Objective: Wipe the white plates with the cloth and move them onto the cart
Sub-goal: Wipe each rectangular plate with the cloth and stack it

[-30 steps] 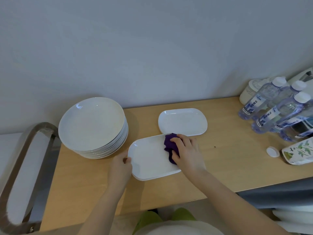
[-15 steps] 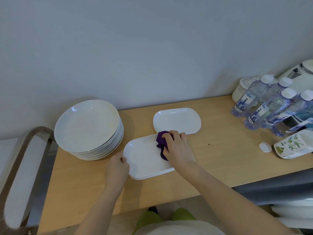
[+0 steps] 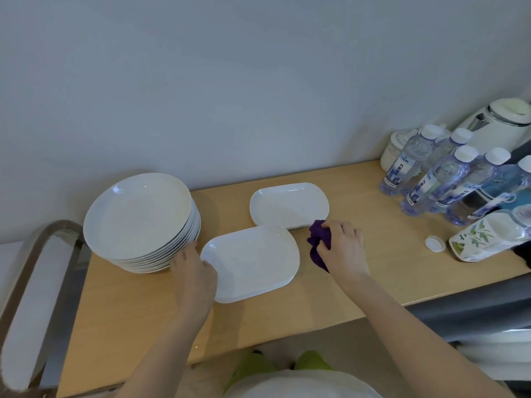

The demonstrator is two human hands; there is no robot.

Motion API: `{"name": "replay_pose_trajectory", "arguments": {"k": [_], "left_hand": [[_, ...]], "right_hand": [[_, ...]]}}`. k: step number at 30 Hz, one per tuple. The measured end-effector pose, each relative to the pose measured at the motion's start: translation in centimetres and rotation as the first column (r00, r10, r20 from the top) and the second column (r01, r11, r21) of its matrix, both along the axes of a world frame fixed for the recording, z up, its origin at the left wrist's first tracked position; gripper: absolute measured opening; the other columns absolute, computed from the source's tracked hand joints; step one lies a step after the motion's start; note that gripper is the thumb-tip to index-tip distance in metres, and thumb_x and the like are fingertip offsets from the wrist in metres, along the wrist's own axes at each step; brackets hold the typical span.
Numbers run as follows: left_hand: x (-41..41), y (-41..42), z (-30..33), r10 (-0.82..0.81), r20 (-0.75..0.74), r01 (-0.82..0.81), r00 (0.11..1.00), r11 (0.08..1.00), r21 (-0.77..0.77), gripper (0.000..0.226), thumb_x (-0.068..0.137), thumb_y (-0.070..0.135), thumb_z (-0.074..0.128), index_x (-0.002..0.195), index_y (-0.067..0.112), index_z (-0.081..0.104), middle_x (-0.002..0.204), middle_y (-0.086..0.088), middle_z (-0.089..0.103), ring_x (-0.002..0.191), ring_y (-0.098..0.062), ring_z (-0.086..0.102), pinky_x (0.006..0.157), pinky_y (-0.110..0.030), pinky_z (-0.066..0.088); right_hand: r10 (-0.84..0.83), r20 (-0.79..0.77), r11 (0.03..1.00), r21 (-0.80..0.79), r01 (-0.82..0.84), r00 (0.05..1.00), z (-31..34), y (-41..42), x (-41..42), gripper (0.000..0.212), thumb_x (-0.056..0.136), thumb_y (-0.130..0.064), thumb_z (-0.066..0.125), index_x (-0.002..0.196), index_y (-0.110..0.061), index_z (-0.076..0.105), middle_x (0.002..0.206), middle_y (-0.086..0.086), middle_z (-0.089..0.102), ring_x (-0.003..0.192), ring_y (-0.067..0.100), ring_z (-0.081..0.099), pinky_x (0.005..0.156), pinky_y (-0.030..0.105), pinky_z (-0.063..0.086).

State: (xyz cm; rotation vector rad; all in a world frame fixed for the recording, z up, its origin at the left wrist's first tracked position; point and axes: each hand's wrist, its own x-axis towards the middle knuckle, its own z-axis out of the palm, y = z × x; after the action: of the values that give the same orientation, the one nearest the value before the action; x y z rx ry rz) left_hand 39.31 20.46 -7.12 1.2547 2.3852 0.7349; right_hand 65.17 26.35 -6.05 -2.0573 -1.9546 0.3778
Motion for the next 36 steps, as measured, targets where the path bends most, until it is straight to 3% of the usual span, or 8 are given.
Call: {"name": "replay_pose_trajectory", "arguments": {"k": [6,11,14,17,22,29,31,36], "left_hand": [[2.3,2.1,1.1,-0.183,-0.078,0.185,0.98,0.983,0.014,0.038,0.088,-0.003,0.046,0.124,0.007,0.056,0.12,-0.011,0.057,0.111,-0.029,0.046,0.089,-0.038,0.041],[3.9,4.4,1.8,-0.281,-0.081,0.282,0.956,0.959,0.004,0.039,0.09,0.0,0.041,0.124,0.011,0.057,0.121,-0.006,0.058,0.113,-0.026,0.049,0.091,-0.036,0.042],[4.3,5.9,1.8,-0.335,-0.111,0.337,0.936,0.941,0.001,0.039,0.091,0.0,0.041,0.126,0.012,0.056,0.122,-0.006,0.058,0.114,-0.024,0.05,0.091,-0.035,0.043],[4.5,7.7,1.7,-0.363,-0.153,0.36,0.919,0.932,-0.044,0.036,0.094,0.003,0.042,0.126,0.013,0.056,0.119,-0.006,0.059,0.11,-0.023,0.053,0.086,-0.033,0.045],[4.3,11.4,1.7,-0.375,-0.211,0.325,0.903,0.915,-0.237,0.022,0.096,0.012,0.038,0.11,0.01,0.055,0.107,-0.007,0.059,0.094,-0.025,0.055,0.07,-0.034,0.044],[4.1,16.0,-0.3,-0.394,-0.148,0.312,0.907,0.865,-0.393,0.03,0.099,0.038,0.04,0.109,0.013,0.052,0.089,0.0,0.054,0.08,-0.02,0.051,0.062,-0.03,0.039],[4.4,16.7,-0.9,-0.382,-0.104,0.31,0.918,0.858,-0.41,0.03,0.099,0.038,0.041,0.109,0.013,0.053,0.082,0.004,0.047,0.078,-0.019,0.048,0.061,-0.029,0.037],[5.1,17.6,-1.9,-0.298,0.011,0.28,0.954,0.881,-0.382,0.023,0.096,0.026,0.049,0.111,0.01,0.054,0.095,-0.003,0.053,0.082,-0.021,0.049,0.068,-0.03,0.039]], "right_hand": [[0.016,0.004,0.994,-0.104,-0.016,1.0,-1.8,-1.2,0.2,0.039,0.092,-0.019,0.052,0.131,-0.018,0.048,0.133,0.004,0.047,0.116,0.027,0.038,0.093,0.032,0.04],[0.058,0.06,0.977,-0.21,-0.044,0.997,-3.0,-1.6,0.3,0.038,0.095,-0.024,0.048,0.133,-0.022,0.043,0.139,-0.001,0.041,0.125,0.024,0.034,0.1,0.034,0.039],[0.058,0.186,0.988,-0.154,-0.029,0.981,-2.5,-0.9,0.4,0.033,0.096,-0.036,0.042,0.125,-0.025,0.05,0.131,-0.004,0.048,0.119,0.021,0.04,0.096,0.034,0.037],[0.008,0.269,1.0,-0.031,0.001,0.963,-1.0,1.6,1.0,0.026,0.095,-0.029,0.039,0.113,-0.022,0.056,0.115,-0.003,0.057,0.107,0.02,0.048,0.087,0.033,0.036],[-0.016,0.192,0.996,-0.085,0.033,0.981,1.3,8.1,1.6,0.026,0.094,-0.018,0.038,0.116,-0.015,0.052,0.112,0.004,0.057,0.101,0.024,0.051,0.079,0.033,0.037],[-0.052,0.136,0.955,-0.284,0.089,0.989,-1.2,13.1,1.4,0.033,0.099,-0.029,0.037,0.123,-0.007,0.041,0.123,0.011,0.052,0.111,0.028,0.051,0.077,0.036,0.041],[-0.083,0.124,0.941,-0.316,0.119,0.989,-2.4,13.5,1.2,0.04,0.1,-0.035,0.038,0.128,-0.006,0.037,0.126,0.011,0.052,0.113,0.029,0.052,0.074,0.036,0.042],[-0.075,0.178,0.933,-0.334,0.132,0.981,-4.7,13.8,0.6,0.045,0.099,-0.037,0.041,0.132,-0.008,0.031,0.12,0.008,0.058,0.104,0.028,0.058,0.065,0.033,0.04]]}}
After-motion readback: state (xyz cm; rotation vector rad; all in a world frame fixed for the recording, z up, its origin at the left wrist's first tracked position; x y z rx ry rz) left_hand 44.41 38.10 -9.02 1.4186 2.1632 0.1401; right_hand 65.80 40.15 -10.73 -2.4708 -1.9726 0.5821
